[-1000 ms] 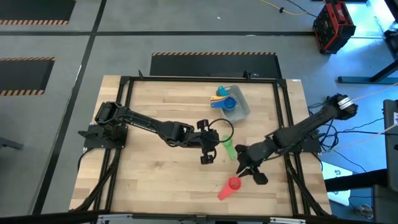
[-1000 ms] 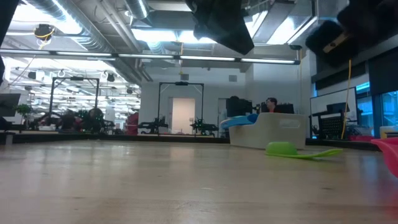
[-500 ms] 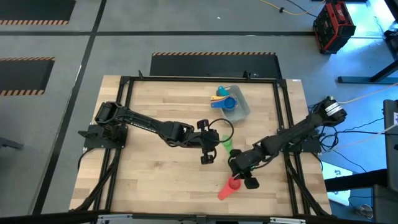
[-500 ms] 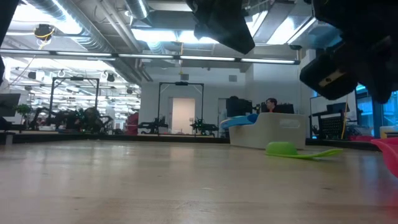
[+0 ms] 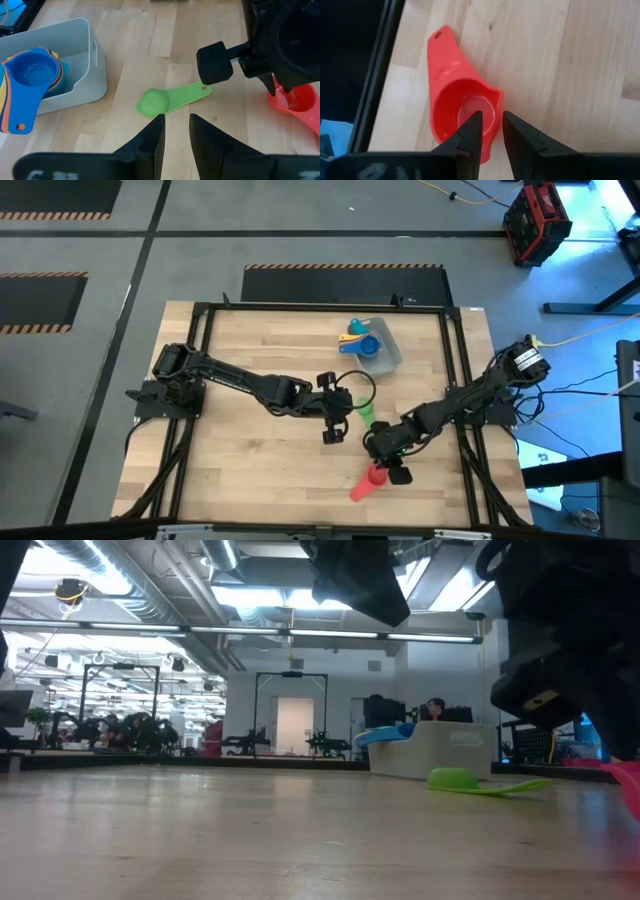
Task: Nest measuring cups in basket
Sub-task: Stack the red measuring cup on top of the blue measuring cup into the gray bin
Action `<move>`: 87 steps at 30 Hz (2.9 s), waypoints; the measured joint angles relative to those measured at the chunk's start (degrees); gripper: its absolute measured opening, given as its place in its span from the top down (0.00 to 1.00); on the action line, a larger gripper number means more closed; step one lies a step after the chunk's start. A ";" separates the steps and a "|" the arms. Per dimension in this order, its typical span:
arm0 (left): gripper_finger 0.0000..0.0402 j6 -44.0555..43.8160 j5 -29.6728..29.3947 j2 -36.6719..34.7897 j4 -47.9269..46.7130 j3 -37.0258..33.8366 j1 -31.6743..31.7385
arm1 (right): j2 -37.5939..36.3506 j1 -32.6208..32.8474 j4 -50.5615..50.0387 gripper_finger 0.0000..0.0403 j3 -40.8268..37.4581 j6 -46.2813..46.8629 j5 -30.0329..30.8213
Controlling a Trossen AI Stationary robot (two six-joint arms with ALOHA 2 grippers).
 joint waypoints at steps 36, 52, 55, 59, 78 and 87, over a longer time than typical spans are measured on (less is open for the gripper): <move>0.80 0.08 0.00 0.04 -0.02 0.00 0.00 | 0.00 0.02 -0.27 0.80 0.02 5.37 0.90; 0.80 0.09 0.02 0.04 -0.02 0.00 0.00 | 4.67 1.68 -0.31 0.80 0.07 6.01 0.87; 0.80 0.09 0.02 0.04 -0.02 0.00 0.00 | 5.85 1.66 0.09 0.80 0.09 6.15 0.77; 0.80 0.09 0.02 0.04 -0.02 0.00 0.00 | 6.12 1.66 0.11 0.84 0.13 7.17 0.74; 0.80 7.15 -3.24 -7.46 -4.85 0.10 -3.63 | 2.07 0.37 -0.30 0.95 0.00 10.32 1.51; 0.80 7.51 -7.17 -17.59 -5.29 -10.62 -6.02 | -7.71 -2.25 -1.68 0.95 0.00 10.27 1.46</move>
